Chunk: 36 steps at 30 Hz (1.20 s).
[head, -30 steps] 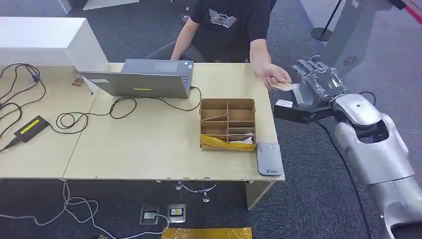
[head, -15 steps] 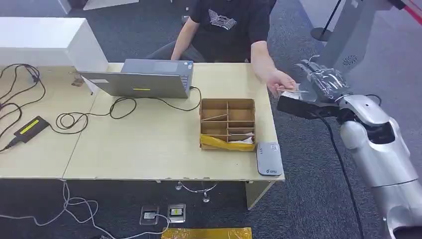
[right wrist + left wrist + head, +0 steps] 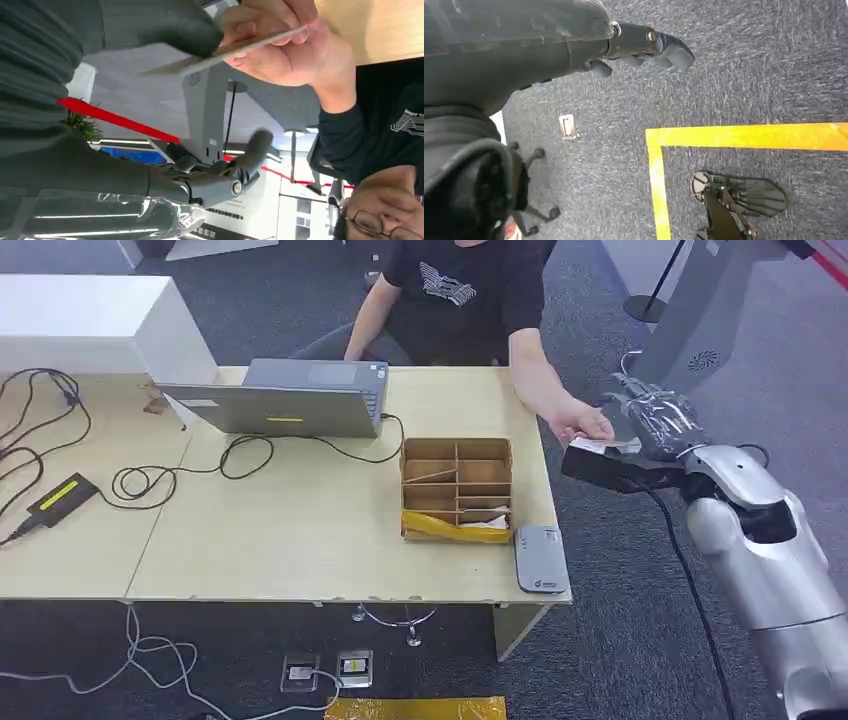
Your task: Pass the card to the sensor for recognition and then transmit it.
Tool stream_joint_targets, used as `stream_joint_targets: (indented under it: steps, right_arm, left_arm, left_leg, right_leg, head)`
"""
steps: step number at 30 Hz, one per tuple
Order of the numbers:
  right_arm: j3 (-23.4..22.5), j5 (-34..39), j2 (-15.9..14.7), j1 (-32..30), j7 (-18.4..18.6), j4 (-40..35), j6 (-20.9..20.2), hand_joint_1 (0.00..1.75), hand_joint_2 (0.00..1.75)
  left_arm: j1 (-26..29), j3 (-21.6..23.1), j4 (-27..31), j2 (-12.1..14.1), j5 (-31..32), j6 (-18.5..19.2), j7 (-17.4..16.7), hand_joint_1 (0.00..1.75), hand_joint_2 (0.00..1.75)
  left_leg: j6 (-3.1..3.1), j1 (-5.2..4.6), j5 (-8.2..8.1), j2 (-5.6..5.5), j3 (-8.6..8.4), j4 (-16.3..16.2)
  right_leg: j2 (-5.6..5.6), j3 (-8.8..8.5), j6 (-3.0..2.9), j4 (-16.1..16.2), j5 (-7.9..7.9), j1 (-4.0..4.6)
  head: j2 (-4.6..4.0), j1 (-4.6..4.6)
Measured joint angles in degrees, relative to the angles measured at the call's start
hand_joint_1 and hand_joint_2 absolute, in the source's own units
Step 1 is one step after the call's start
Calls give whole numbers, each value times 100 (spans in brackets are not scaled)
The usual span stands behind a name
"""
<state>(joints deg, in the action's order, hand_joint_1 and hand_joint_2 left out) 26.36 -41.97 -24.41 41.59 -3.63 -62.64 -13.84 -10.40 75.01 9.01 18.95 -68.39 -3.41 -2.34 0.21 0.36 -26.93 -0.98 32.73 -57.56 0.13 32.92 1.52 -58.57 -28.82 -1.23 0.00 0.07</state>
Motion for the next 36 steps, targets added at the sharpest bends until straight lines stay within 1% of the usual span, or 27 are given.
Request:
stream_joint_targets:
  steps: [13, 19, 26, 30, 36]
  right_arm:
    - [-142, -111, -153, -105, -133, -31, 122, 175, 175]
    - [-142, -227, -216, -226, -208, -20, 275, 175, 175]
    - [-142, -247, -343, -724, -282, -20, 540, 175, 175]
    - [-144, -203, -347, -961, -374, 19, 643, 175, 175]
    - [-96, -186, -299, -1208, -522, 221, 837, 175, 175]
  left_arm:
    - [-1, 171, 0, 4, 76, -2, 48, 0, 0]
    - [-4, 216, 0, 4, 68, -26, 54, 0, 0]
    - [-3, 240, 0, 15, 28, -81, 116, 0, 0]
    - [-7, 254, 0, 28, 57, -85, 118, 0, 0]
    - [-7, 275, 0, 31, 68, -83, 227, 0, 0]
  left_leg:
    - [0, 0, 0, 0, 1, 0]
    - [0, 0, -1, 3, 0, 0]
    - [-1, 1, -2, 1, 2, 1]
    - [-4, 1, -4, 6, 1, 1]
    - [-4, 1, -4, 5, 3, 2]
  right_leg:
    - [0, 0, 0, 0, 0, 0]
    - [0, 2, 0, 1, 0, 0]
    - [-1, 2, 0, 1, 0, 0]
    - [1, 3, 0, 2, 0, 1]
    - [0, 2, 0, 1, 0, 1]
  head:
    - [0, -2]
    - [0, -4]
    - [0, 0]
    - [0, -2]
    - [0, 0]
